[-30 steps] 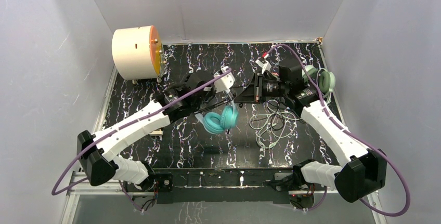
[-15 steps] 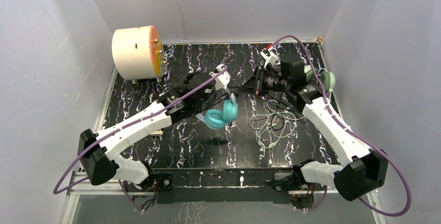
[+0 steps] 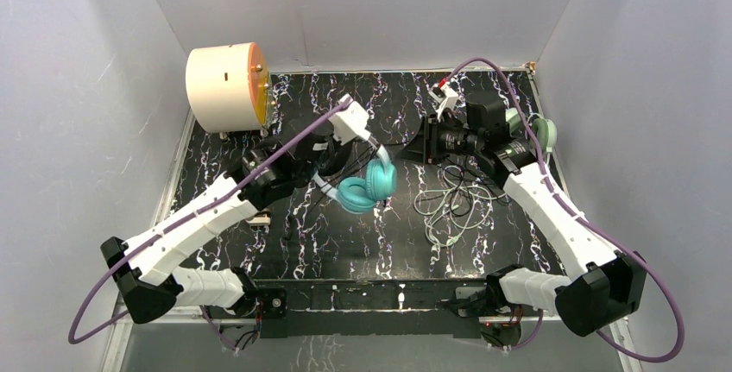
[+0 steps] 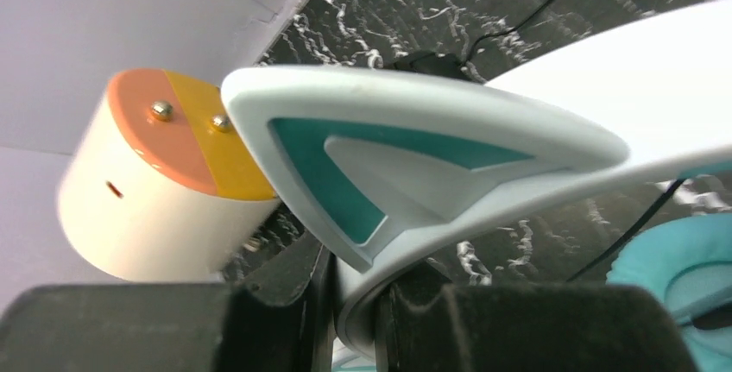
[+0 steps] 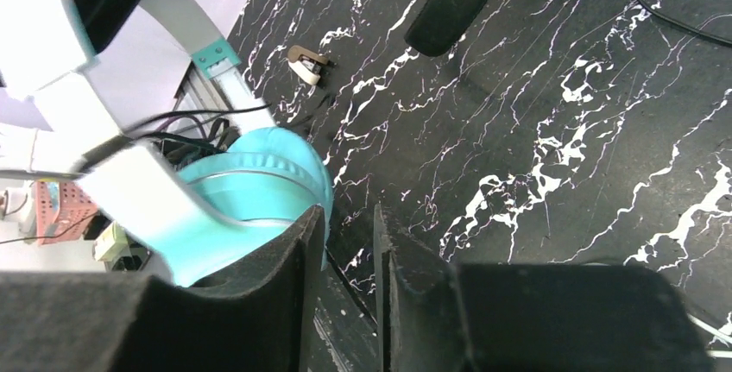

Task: Wrap the headphones
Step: Wrap the headphones cable around the headphones.

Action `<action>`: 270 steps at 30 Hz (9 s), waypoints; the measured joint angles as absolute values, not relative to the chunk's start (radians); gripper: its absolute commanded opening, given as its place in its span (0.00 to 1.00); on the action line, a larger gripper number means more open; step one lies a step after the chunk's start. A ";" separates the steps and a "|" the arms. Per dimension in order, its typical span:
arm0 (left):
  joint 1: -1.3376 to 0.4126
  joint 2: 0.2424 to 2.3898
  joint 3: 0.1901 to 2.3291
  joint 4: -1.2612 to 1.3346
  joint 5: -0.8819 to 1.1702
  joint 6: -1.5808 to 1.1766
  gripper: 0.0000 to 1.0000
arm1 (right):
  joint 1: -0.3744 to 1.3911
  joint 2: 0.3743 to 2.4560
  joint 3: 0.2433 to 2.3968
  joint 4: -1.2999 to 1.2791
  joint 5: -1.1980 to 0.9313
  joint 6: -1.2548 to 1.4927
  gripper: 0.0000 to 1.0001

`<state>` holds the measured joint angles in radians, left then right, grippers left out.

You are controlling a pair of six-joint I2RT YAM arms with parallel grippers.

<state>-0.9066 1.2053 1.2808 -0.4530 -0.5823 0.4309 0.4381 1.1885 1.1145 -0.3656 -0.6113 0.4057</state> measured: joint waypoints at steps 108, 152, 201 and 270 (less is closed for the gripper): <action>-0.767 1.408 1.735 -1.053 -0.216 -0.762 0.00 | 0.875 1.294 0.623 0.164 -0.376 1.947 0.61; -0.765 1.342 1.737 -1.026 -0.074 -0.683 0.00 | 0.896 1.182 0.519 0.230 -0.221 1.932 0.05; -0.762 1.273 1.639 -0.947 0.109 -0.326 0.00 | 0.275 0.934 0.501 0.282 -0.736 1.151 0.00; -0.763 1.373 1.409 -0.850 0.076 -0.262 0.00 | 0.168 0.980 0.876 0.224 -1.085 0.701 0.03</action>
<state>-0.7631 1.3731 1.4086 -0.8501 0.0757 -0.2619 0.1677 0.9798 0.8764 0.2237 -1.0847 0.7013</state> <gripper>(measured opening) 0.159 0.032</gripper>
